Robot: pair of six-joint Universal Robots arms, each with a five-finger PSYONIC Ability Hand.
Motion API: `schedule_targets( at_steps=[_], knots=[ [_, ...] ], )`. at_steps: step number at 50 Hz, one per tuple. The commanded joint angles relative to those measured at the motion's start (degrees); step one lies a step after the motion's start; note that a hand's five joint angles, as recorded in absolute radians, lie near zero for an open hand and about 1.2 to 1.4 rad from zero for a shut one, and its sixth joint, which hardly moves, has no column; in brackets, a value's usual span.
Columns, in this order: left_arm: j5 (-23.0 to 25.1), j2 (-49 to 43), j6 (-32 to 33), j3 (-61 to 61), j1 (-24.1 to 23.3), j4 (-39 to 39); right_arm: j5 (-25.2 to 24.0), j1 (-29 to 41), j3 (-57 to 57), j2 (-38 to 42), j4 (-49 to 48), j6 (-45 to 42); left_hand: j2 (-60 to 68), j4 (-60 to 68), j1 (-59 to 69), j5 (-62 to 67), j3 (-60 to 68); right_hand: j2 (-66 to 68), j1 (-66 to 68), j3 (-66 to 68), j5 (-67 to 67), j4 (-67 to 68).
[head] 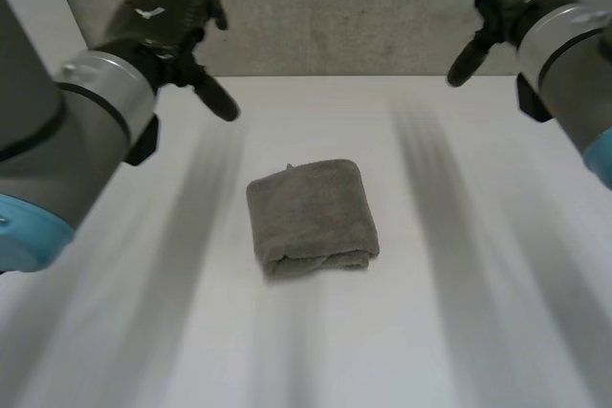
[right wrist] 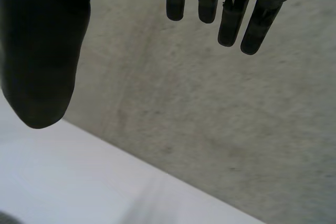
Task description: Fold the towel.
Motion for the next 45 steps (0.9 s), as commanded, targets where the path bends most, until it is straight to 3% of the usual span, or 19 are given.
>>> schedule_targets(
  at_steps=[1, 18, 30, 38, 43, 45],
  knots=[
    [-4.53, 2.42, -0.29, -0.33, 3.69, -6.93, 2.58, 0.01, 2.93, -4.05, 1.82, -0.65, -3.56, -3.79, -2.04, -2.52, -3.53, -3.77, -2.15, -3.91, -3.03, -4.31],
    [-3.92, 8.13, -0.56, -5.95, 6.86, -10.19, 1.35, -1.31, 9.96, -8.71, 5.25, -2.68, -3.39, -3.63, -1.87, -2.35, -3.36, -3.77, -2.15, -3.91, -3.03, -4.31],
    [-3.83, 10.33, -0.38, -9.03, 7.12, -9.84, -5.23, -5.09, 15.4, -11.87, 4.9, -3.82, -3.39, -3.63, -1.87, -2.35, -3.36, -3.77, -2.15, -3.91, -3.03, -4.31],
    [-3.83, 10.42, -0.38, -9.38, 7.12, -9.49, -5.85, -5.18, 17.51, -13.1, 2.35, -3.91, -3.39, -3.63, -1.87, -2.35, -3.36, -3.77, -2.15, -3.91, -3.03, -4.31],
    [-3.74, 10.42, -0.29, -9.56, 7.04, -7.73, -6.12, -5.09, 18.3, -13.54, 0.68, -3.21, -3.39, -3.63, -1.87, -2.35, -3.36, -3.77, -2.15, -3.91, -3.03, -4.31],
    [-3.65, 10.33, -0.38, -11.83, 7.12, -3.36, -6.2, -5.0, 19.35, -13.37, -1.06, -2.94, -3.39, -3.63, -1.87, -2.35, -3.36, -3.77, -2.15, -3.91, -3.03, -4.31]
  ],
)
